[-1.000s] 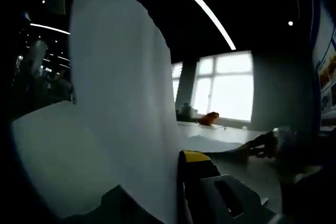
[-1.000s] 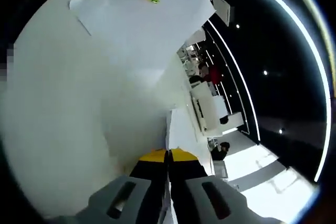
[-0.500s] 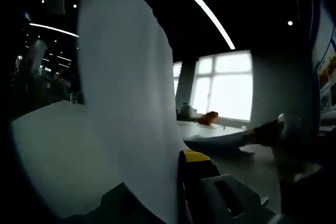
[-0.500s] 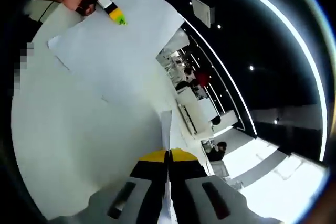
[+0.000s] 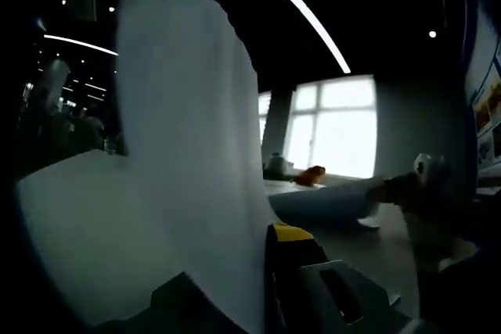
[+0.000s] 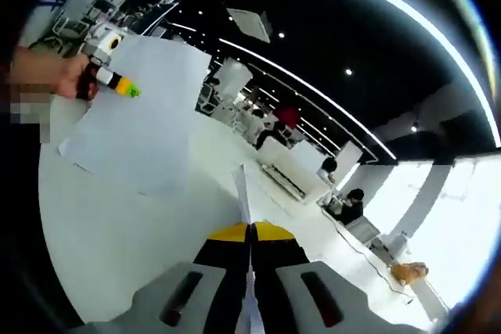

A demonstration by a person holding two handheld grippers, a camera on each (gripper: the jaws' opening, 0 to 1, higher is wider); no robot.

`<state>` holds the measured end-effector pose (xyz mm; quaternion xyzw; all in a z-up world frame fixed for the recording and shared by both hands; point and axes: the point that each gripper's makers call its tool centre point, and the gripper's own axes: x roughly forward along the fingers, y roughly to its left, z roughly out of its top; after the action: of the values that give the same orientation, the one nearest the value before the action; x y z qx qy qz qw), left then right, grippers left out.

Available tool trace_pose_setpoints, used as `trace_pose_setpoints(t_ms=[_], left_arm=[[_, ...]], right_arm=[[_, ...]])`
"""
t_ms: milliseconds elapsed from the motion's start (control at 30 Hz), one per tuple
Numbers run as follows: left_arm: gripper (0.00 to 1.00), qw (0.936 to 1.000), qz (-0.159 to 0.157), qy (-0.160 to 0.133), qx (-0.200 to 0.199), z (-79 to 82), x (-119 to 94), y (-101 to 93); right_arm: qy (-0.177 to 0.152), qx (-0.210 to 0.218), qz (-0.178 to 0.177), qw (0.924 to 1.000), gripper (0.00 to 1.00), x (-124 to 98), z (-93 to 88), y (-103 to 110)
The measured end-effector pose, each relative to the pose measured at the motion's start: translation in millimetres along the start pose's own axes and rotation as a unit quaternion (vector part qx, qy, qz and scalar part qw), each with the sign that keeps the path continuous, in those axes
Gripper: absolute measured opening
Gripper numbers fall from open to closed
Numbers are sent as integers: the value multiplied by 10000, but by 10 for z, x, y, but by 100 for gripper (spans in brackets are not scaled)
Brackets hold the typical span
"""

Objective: Organize the stack of printing papers by aligning and flattening the scattered papers on the table

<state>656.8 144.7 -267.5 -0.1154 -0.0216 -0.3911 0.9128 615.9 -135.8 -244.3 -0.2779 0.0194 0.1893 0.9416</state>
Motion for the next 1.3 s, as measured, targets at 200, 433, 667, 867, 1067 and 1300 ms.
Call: trace_pose_setpoints(t_ms=[200,433,667,867,1067,1300], left_arm=[[6,10000,0,5,3,-2,-1,-6],[6,10000,2,13,10,-6,1,-10],[6,10000,2,20,11,-7,8,2],[6,10000,-1,38,20,-13,15,8],[6,10000,5,48,28,-16,21,20],[6,10000,4,66,40,-22,23,26]], right_arm=[[-308,624,-43,9976,0,-88,92,-152],[-595,844,-172,9945,0,-150,239,-301],[-913,1662,-110,9818,0,-227,330,-402],[-1098,1835,-64,9768,0,-327,436,-462],[-1271,1922,-57,9731,0,-391,564,-527],[-1357,1979,-174,9706,0,-404,637,-738]])
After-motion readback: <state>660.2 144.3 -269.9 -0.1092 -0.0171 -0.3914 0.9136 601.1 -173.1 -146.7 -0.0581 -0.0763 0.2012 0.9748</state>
